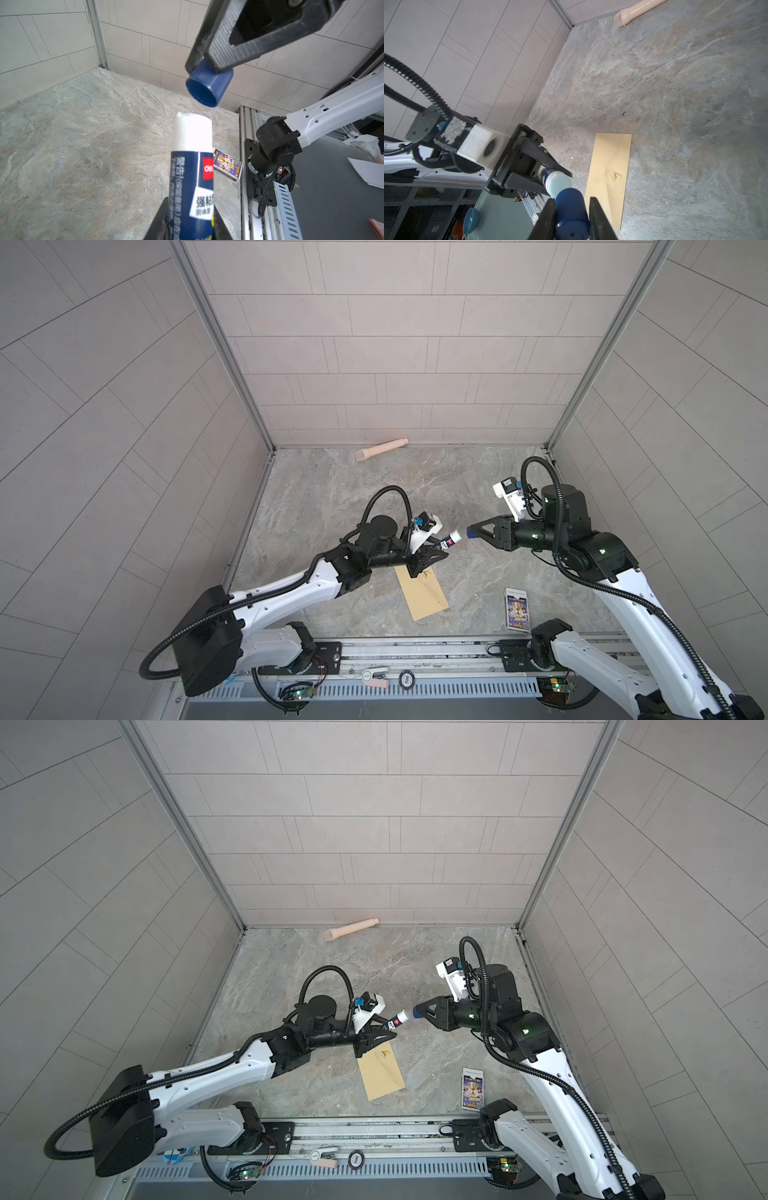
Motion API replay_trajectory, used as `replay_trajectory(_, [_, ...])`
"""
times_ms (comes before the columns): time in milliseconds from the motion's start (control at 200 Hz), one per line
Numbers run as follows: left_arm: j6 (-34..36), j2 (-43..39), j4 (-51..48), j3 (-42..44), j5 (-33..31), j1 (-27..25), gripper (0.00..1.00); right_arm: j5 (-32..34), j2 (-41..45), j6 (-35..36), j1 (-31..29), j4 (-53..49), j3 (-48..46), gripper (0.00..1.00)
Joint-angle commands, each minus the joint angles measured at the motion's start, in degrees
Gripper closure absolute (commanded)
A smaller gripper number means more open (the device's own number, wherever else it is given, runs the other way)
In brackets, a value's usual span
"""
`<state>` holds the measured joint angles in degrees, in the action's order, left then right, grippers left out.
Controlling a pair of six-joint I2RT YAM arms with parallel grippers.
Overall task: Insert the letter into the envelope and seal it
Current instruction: 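Bring the blue cap to the glue stick and press it on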
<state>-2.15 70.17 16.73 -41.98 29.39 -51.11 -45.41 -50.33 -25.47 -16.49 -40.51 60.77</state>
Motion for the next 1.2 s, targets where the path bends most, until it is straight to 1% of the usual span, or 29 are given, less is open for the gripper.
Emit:
replay_trajectory(0, [-0.4,-0.8,3.0,-1.4,2.4,0.3,1.0,-4.2,0.2,-0.9,-0.4,0.4,0.9,1.0])
replay_trajectory(215, [-0.9,-1.2,3.1,-1.6,2.3,0.3,1.0,-3.9,0.1,-1.9,-1.7,1.2,0.5,1.0])
replay_trajectory(370, [-1.9,-0.9,3.5,-1.8,3.7,0.3,1.0,-3.5,-0.4,-3.7,-2.4,3.6,-1.0,1.0])
replay_trajectory(465, [-2.5,-1.1,4.3,-1.8,4.7,0.2,1.0,-1.9,-0.9,-3.5,-2.7,3.3,-1.3,1.0])
replay_trajectory(605, [-3.0,-1.3,4.4,-2.0,5.9,0.0,1.0,-1.4,-2.0,-3.8,-2.8,3.6,-1.5,1.0])
replay_trajectory(761, [-2.6,-1.0,3.7,-2.3,7.5,-0.5,1.0,-2.9,-3.1,-4.8,-2.9,4.8,-1.6,1.0])
replay_trajectory(846, [-2.3,-1.0,3.7,-2.3,8.2,-0.6,1.0,-3.4,-3.5,-4.8,-4.2,4.9,-1.9,1.0])
replay_trajectory(1001, [-0.8,-1.5,3.6,-2.6,8.2,-0.8,1.0,-6.5,-4.1,-5.5,-6.1,4.6,-3.7,1.0])
replay_trajectory(1081, [-0.6,-1.7,4.8,-2.6,7.8,-1.0,1.0,-7.6,-3.9,-7.4,-7.1,5.9,-5.7,1.0])
replay_trajectory(1196, [0.2,-1.9,6.4,-2.9,7.8,-1.8,1.0,-9.5,-3.2,-11.8,-8.8,11.1,-9.8,1.0])
